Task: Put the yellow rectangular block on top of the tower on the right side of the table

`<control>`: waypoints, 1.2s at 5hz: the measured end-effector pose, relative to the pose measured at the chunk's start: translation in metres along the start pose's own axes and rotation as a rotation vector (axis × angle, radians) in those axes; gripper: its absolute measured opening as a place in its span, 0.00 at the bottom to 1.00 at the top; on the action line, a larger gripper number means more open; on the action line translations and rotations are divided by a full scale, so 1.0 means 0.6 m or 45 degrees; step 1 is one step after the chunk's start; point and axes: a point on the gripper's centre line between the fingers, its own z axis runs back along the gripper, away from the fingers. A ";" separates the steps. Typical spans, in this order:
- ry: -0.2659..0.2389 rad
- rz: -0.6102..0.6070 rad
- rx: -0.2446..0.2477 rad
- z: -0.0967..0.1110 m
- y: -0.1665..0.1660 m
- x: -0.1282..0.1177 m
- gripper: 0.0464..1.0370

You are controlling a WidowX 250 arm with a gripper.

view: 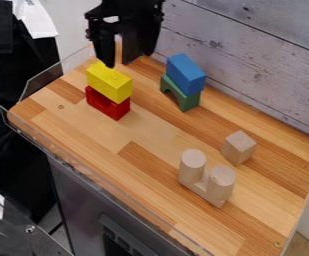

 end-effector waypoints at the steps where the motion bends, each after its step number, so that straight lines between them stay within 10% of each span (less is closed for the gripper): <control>1: -0.006 0.044 -0.019 0.001 0.011 0.007 0.96; 6: 0.114 0.395 -0.030 -0.057 0.012 0.052 0.96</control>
